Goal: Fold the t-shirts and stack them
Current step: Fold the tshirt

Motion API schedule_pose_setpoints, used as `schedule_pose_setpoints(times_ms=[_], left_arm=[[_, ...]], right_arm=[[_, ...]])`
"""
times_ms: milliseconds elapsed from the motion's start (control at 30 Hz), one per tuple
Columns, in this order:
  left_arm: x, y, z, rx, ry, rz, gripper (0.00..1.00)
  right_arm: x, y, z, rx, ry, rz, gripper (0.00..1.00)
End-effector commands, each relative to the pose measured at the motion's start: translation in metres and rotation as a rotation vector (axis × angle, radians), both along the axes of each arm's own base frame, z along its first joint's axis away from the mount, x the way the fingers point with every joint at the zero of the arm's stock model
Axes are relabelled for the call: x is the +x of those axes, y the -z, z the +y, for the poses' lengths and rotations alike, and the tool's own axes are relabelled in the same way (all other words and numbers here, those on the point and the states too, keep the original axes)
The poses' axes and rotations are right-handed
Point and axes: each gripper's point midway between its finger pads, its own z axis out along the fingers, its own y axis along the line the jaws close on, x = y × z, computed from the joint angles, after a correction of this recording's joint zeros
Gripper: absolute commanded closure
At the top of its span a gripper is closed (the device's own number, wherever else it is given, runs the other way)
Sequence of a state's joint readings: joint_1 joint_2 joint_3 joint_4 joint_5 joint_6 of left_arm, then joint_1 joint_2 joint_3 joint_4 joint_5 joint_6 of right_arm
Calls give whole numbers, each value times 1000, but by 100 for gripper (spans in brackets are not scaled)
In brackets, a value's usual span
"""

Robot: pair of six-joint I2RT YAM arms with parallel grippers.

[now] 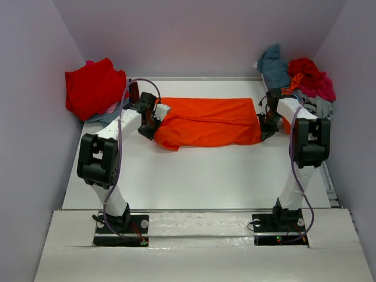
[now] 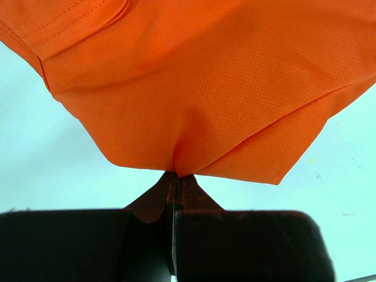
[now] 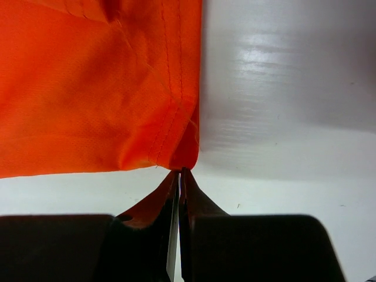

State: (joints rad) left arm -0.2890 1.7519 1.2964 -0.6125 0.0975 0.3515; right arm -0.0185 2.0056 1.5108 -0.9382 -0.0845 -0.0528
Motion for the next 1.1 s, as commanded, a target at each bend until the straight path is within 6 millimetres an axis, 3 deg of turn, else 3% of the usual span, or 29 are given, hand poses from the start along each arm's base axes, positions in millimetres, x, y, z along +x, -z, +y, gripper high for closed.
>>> schedule_pose_setpoints(times_ms=[0,333,500,633,667,800,1067], left_arm=[[5,-20,-3,-8,26,-39,94],[37,-41,2,6,-31,-152,94],[54,-49,5,13,-52,-189,94],[65,-40,8,27,-73,-179,94],[70,-40,16,53,-95,-189,94],[90,-46,17,50,-128,-213,94],[114,-21,26,59,-193,-156,94]], right_arm=[[28,-30,1,9,-6,-91,92],[66,-63,0,6,9,-187,92],[80,-65,-5,5,18,-197,92],[94,-58,-6,-1,21,-197,92],[96,-58,-7,-4,22,-199,92],[111,-57,-7,-6,26,-215,92],[145,-62,-11,-20,33,-282,92]])
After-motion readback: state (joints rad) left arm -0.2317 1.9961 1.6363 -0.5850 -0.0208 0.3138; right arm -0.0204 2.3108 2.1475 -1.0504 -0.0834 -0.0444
